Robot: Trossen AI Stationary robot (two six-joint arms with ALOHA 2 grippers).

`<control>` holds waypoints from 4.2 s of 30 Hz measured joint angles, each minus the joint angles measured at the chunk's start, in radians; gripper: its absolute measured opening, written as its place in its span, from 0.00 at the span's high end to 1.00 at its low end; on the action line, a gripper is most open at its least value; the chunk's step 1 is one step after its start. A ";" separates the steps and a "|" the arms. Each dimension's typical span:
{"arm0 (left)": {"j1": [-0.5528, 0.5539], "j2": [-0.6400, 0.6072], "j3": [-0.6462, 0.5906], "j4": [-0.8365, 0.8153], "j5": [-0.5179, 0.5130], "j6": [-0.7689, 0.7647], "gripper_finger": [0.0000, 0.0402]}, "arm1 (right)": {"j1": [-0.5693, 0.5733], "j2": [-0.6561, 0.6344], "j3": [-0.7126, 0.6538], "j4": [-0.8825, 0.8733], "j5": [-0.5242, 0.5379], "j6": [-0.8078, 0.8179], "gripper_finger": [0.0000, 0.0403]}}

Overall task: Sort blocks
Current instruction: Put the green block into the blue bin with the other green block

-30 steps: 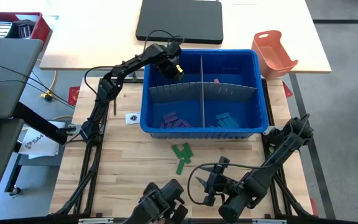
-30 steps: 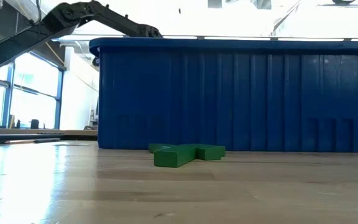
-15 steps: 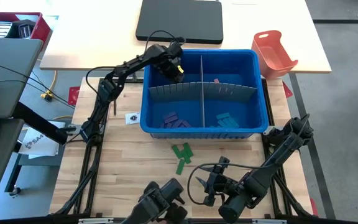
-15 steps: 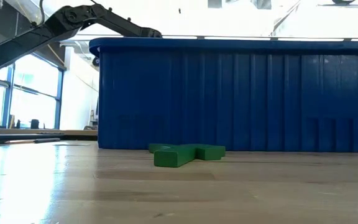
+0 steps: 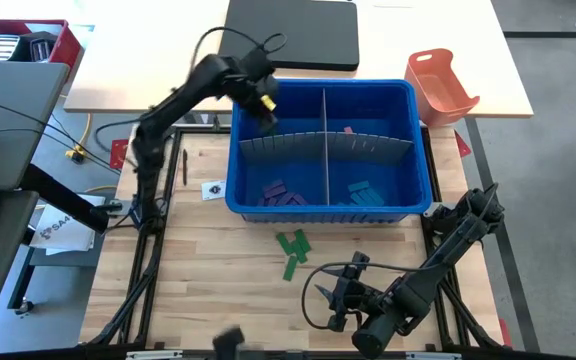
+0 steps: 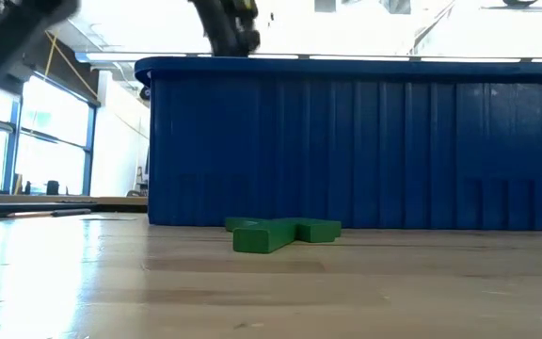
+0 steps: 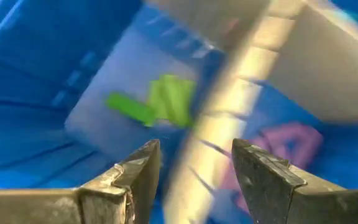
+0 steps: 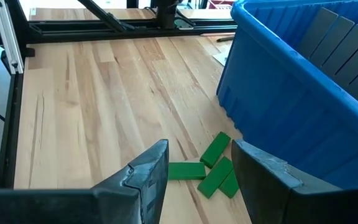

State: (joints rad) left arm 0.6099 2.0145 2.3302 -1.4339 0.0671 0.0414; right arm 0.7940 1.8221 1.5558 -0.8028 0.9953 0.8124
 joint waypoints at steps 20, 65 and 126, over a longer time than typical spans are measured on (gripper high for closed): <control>-1.016 -0.408 -1.013 1.094 0.091 0.204 0.52 | 0.128 0.000 0.000 0.002 0.071 0.031 0.57; -1.070 -0.346 -1.288 0.766 -0.209 -0.319 0.52 | 0.129 0.000 0.000 -0.009 0.133 0.062 0.57; -1.054 -0.448 -1.713 1.443 -0.134 -0.050 0.40 | 0.127 0.000 0.000 -0.024 0.137 0.070 0.57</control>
State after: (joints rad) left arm -0.4438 1.5670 0.6170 0.0090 -0.0673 -0.0087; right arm 0.9207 1.8225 1.5558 -0.8268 1.1324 0.8822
